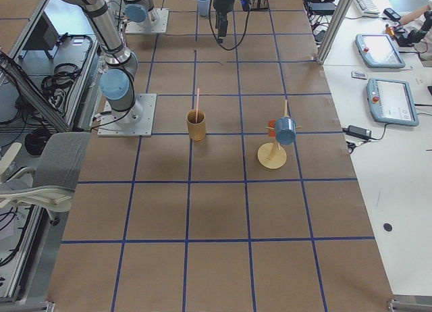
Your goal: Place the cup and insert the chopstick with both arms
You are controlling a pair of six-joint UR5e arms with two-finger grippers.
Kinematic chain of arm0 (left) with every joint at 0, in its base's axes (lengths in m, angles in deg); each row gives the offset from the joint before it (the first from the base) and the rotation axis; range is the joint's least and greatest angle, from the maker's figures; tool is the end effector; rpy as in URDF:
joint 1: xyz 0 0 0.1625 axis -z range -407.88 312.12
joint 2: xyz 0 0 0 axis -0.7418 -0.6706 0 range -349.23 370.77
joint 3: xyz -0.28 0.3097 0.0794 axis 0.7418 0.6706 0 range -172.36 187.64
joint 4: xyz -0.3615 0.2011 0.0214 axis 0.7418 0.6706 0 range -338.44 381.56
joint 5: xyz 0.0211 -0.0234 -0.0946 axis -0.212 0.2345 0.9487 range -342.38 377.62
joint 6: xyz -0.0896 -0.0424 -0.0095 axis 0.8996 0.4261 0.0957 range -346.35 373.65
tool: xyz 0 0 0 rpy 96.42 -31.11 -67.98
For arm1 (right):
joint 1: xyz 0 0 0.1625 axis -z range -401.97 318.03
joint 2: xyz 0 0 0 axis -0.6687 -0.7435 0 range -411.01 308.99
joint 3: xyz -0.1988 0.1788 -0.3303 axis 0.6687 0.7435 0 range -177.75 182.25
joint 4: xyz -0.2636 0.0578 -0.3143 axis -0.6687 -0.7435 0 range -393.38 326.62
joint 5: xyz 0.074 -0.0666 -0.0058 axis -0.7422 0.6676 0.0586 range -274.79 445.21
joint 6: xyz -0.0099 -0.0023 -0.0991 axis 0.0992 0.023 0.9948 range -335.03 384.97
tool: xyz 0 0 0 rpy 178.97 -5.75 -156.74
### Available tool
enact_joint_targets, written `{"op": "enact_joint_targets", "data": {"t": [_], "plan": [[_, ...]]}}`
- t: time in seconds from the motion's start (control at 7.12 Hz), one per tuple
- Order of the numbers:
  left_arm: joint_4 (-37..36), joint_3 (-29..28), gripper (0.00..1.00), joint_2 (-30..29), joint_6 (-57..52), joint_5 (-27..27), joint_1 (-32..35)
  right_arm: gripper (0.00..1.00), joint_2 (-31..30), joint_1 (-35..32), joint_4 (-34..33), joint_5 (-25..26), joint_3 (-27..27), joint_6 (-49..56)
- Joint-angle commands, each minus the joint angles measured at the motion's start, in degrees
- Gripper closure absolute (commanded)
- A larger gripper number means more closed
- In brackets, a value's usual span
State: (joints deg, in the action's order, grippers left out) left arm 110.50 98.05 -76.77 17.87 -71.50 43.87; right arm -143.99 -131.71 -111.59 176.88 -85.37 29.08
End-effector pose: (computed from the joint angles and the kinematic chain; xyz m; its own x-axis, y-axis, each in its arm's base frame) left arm -0.1495 -0.4742 0.5071 -0.9989 -0.0421 0.0193 -0.0430 0.9977 -0.0530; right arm 0.1284 -0.4569 0.5134 -0.9973 -0.0702 0.0207 -0.0674 0.9912 0.1137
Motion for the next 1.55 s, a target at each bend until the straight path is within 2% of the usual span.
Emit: {"op": "enact_joint_targets", "data": {"t": [0.0, 0.7, 1.26, 1.4], "plan": [[0.0, 0.0, 0.0, 0.0, 0.0, 0.0, 0.0, 0.0, 0.1, 0.0, -0.5, -0.3, 0.0, 0.0], [0.0, 0.0, 0.0, 0.1, 0.0, 0.0, -0.1, 0.0, 0.1, -0.1, -0.5, 0.0, 0.0, -0.6], [0.1, 0.0, 0.0, 0.1, -0.1, 0.0, -0.1, 0.0, 0.9, 1.0, -0.5, 3.1, -0.8, -7.4], [0.0, 0.0, 0.0, 0.1, -0.1, 0.0, 0.1, 0.0, 1.2, 3.9, -0.6, 3.1, -2.2, -12.1]]}}
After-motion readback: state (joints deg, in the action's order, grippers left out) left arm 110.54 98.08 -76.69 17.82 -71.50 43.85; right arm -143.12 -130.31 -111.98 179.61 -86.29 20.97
